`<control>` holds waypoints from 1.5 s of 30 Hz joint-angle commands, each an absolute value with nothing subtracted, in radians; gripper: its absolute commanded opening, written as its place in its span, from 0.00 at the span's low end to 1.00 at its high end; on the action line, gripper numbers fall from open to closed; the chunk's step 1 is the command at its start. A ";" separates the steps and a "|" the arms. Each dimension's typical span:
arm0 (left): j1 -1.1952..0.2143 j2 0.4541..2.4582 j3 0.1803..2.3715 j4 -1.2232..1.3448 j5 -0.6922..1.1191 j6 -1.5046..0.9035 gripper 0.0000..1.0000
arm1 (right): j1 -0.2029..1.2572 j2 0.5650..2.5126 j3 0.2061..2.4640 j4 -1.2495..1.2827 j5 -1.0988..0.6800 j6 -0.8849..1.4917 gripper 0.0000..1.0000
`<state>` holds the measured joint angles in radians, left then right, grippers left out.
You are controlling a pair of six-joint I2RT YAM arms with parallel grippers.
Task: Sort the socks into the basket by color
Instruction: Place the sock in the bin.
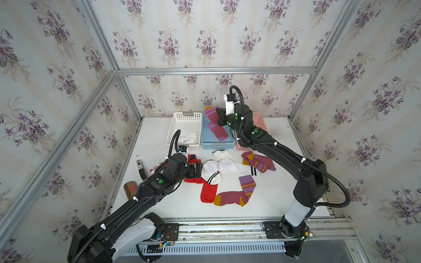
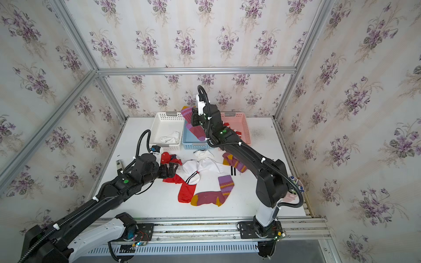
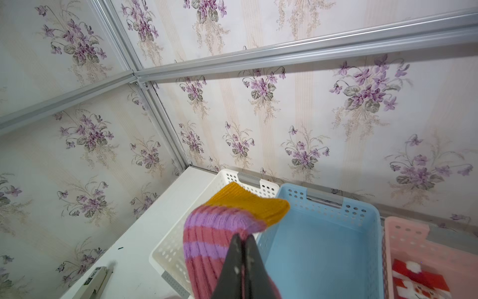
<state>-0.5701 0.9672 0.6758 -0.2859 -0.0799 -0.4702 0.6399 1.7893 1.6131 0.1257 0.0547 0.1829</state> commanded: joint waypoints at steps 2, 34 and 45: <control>-0.570 0.966 0.681 -0.292 -0.081 -0.465 0.99 | 0.618 1.876 1.696 0.100 0.018 0.191 0.05; -0.570 0.954 0.664 -0.266 -0.033 -0.467 0.99 | 0.552 1.851 1.399 0.164 0.011 0.279 0.22; -0.574 0.981 0.652 -0.250 0.016 -0.462 0.99 | 0.580 1.566 0.992 0.237 0.073 0.331 0.22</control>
